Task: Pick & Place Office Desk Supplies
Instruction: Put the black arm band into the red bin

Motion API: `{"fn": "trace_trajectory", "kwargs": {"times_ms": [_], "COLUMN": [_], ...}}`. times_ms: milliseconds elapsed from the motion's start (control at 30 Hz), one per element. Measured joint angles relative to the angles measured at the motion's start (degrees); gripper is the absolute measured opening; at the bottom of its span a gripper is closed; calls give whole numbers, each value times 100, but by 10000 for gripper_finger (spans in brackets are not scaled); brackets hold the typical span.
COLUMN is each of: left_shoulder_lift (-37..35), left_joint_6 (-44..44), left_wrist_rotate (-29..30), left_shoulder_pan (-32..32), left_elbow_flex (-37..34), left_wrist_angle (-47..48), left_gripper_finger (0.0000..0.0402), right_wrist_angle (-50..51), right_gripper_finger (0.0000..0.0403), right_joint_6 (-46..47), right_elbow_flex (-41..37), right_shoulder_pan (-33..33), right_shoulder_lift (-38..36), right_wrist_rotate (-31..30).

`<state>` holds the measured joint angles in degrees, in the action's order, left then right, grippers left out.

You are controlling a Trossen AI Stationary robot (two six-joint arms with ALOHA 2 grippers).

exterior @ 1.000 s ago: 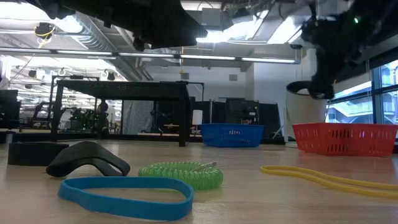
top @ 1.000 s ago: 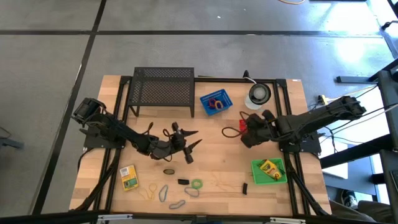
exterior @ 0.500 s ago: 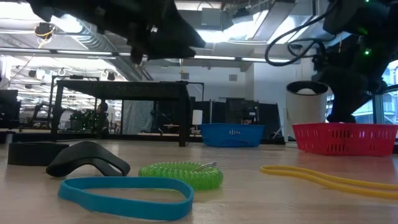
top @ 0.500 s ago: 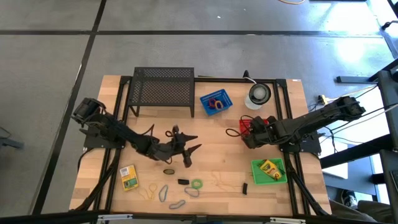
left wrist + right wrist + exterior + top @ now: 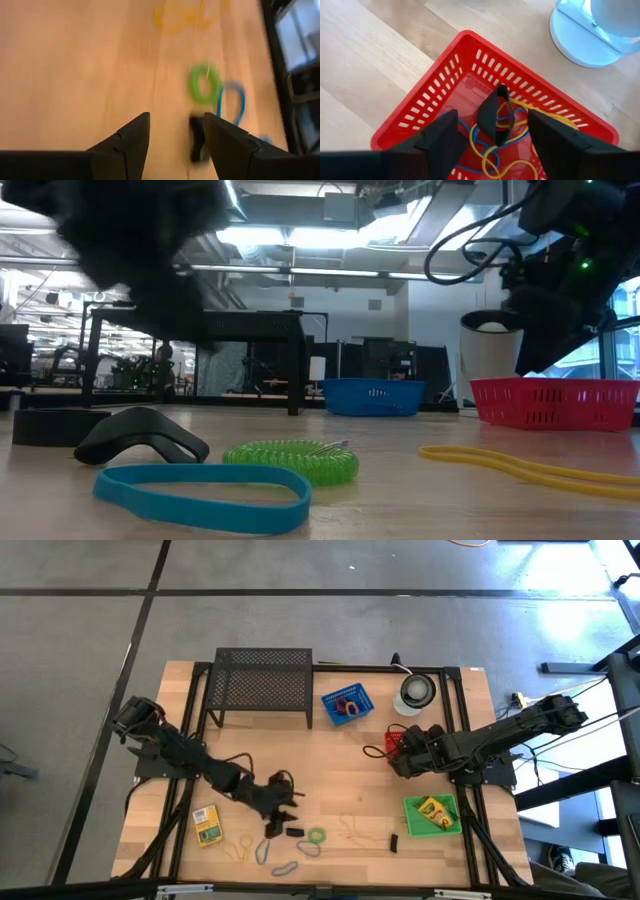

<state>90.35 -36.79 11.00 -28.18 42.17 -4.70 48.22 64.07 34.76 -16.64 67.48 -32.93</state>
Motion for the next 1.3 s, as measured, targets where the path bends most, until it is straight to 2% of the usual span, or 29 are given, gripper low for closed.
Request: {"fn": "trace_trajectory", "kwargs": {"times_ms": [133,233,333,433,667,800,1033,1200,1300], "left_shoulder_lift": [0,14,131,322,685,677,671,531,264], "left_joint_6": [-385,-240,-191,-525,-637,-572,124,692,971], "left_wrist_rotate": [22,489,854,853,1133,1226,1238,1359,1751], "left_shoulder_pan": [-362,-634,-878,-1028,-1207,-1240,-1342,-1302,-1210], "left_elbow_flex": [0,0,-1,0,27,16,4,-24,-22], "left_wrist_angle": [676,977,1469,1759,1838,1810,1481,1273,1219], "left_gripper_finger": [180,180,180,180,175,137,18,9,7], "right_wrist_angle": [-64,-149,-194,-197,-198,-232,-289,-430,-743], "right_gripper_finger": [273,284,285,282,279,279,278,278,278], "right_joint_6": [0,-2,-20,-20,-22,-22,-26,-203,-466], "right_elbow_flex": [0,0,0,0,0,0,0,0,0], "right_shoulder_pan": [0,0,-4,-7,-7,-7,-7,-7,-7], "right_shoulder_lift": [-2,-2,-2,-2,-2,-2,-2,-2,-2], "right_wrist_rotate": [36,59,109,160,166,171,99,-126,-489]}}
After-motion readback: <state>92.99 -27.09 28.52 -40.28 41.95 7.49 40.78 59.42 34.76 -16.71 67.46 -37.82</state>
